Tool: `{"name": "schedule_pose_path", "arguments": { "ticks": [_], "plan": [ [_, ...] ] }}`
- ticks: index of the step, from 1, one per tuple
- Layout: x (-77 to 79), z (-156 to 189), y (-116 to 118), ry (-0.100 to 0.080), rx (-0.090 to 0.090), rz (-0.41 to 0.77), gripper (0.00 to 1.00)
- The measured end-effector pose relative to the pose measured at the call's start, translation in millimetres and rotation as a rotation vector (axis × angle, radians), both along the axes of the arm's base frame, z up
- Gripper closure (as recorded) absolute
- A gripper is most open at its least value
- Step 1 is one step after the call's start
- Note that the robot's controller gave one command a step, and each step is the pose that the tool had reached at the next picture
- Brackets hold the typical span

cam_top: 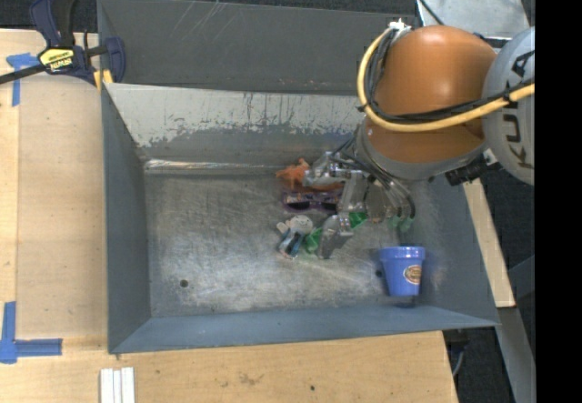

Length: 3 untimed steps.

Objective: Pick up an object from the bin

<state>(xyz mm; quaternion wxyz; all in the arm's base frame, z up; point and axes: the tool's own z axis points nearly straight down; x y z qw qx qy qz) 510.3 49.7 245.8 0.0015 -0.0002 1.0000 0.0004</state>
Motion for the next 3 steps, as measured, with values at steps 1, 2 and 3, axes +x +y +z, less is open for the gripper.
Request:
{"name": "schedule_pose_path", "arguments": {
  "ticks": [1,2,3],
  "plan": [
    [22.3,-58.4,-20.5,-0.005,-0.001,0.086,0.00],
    [43.5,-147.7,-46.8,-0.004,-0.001,0.103,0.00],
    [54.1,-169.8,-57.7,-0.008,0.004,0.144,0.00]
  ]
}}
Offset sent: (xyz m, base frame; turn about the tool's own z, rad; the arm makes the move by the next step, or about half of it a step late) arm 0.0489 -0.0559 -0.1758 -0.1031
